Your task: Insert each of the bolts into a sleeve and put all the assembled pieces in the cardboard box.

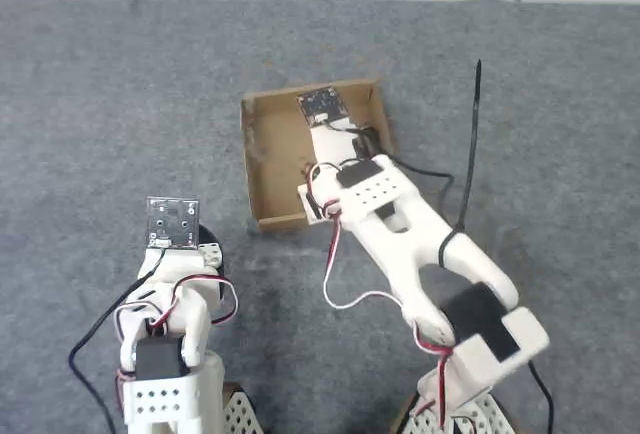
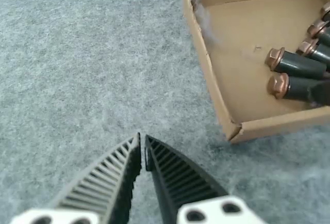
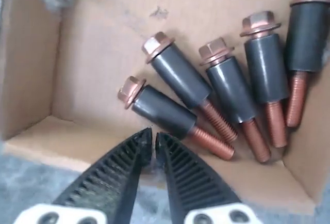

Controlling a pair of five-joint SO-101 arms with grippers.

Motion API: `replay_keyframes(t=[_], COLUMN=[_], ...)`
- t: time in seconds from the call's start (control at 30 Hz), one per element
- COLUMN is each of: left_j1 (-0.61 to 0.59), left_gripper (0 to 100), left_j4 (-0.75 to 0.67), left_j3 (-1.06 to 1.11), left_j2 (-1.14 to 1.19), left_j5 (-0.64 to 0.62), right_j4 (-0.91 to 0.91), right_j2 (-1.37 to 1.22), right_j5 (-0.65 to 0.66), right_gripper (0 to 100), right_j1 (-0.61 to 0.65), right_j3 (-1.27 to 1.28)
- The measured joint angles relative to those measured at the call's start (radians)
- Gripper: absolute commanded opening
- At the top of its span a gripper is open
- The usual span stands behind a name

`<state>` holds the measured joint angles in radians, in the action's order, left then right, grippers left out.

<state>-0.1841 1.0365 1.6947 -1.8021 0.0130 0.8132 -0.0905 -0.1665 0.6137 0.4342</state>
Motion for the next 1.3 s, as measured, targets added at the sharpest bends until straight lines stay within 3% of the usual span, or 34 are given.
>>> replay_keyframes(t=[0.63,1.0,1.3], left_j1=[0.0,0.0,0.0], left_gripper=[1,1,1], left_j4=[0.0,0.0,0.0], left_j3=[0.0,0.0,0.0], left_j2=[0.0,0.0,0.0], left_j5=[0.0,0.0,0.0], right_j4=[-0.098,-0.1,-0.038], right_j2=[0.724,1.274,1.68], right_j5=[0.0,0.002,0.12], right_gripper=[0.6,0.6,0.6], right_j1=[0.02,-0.288,-0.465], right_j3=[0.509,0.775,1.039])
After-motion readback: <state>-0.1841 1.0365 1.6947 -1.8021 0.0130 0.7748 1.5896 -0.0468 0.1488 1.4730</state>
